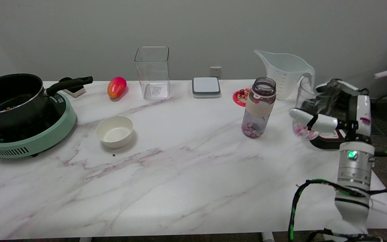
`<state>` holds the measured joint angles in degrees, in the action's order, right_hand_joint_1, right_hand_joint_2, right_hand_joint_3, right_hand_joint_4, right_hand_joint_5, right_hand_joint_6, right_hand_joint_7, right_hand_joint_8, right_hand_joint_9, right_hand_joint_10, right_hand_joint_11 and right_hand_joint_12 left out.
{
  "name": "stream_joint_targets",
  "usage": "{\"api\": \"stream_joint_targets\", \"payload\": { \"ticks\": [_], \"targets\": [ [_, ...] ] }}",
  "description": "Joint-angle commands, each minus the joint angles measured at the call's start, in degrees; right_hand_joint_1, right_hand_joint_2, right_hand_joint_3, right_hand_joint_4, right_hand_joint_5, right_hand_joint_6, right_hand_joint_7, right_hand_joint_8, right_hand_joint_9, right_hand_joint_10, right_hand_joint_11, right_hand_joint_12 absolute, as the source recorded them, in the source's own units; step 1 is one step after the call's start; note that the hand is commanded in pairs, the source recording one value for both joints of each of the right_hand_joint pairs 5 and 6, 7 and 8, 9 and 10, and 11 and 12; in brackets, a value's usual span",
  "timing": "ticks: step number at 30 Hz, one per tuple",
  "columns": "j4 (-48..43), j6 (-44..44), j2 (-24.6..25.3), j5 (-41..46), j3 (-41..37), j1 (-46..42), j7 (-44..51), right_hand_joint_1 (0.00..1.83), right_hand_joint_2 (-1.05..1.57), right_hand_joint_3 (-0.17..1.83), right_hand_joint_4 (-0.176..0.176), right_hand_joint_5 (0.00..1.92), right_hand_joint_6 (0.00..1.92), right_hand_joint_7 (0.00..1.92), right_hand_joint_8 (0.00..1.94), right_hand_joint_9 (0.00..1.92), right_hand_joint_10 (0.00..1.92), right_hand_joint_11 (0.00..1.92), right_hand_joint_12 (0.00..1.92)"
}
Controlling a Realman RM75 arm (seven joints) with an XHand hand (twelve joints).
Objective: Pour the candy into the black bottle.
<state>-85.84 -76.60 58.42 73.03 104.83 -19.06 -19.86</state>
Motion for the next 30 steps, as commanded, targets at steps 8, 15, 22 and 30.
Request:
{"api": "stream_joint_targets", "payload": {
  "ticks": [8, 15, 22, 30],
  "targets": [
    [-2.52, 22.48, -8.44, -7.70, -27.09, -2.16, 12.49, 1.52, 0.67, 1.29, 0.000, 1.06, 1.06, 1.43, 1.43, 1.40, 1.40, 1.15, 1.15],
    [-1.69, 37.85, -9.45, -15.01, -32.55, 0.28, 12.80, 1.53, 0.58, 1.36, 0.000, 1.04, 1.04, 1.41, 1.41, 1.38, 1.38, 1.12, 1.12],
    [-0.53, 44.74, -11.55, -23.84, -34.19, 3.47, 11.53, 1.52, 0.56, 1.36, 0.000, 1.05, 1.05, 1.41, 1.41, 1.37, 1.37, 1.11, 1.11],
    [-1.66, 49.08, -14.69, -26.51, -35.91, 3.68, 11.53, 1.53, 0.56, 1.38, 0.000, 1.06, 1.06, 1.41, 1.41, 1.37, 1.37, 1.11, 1.11]
  ]
}}
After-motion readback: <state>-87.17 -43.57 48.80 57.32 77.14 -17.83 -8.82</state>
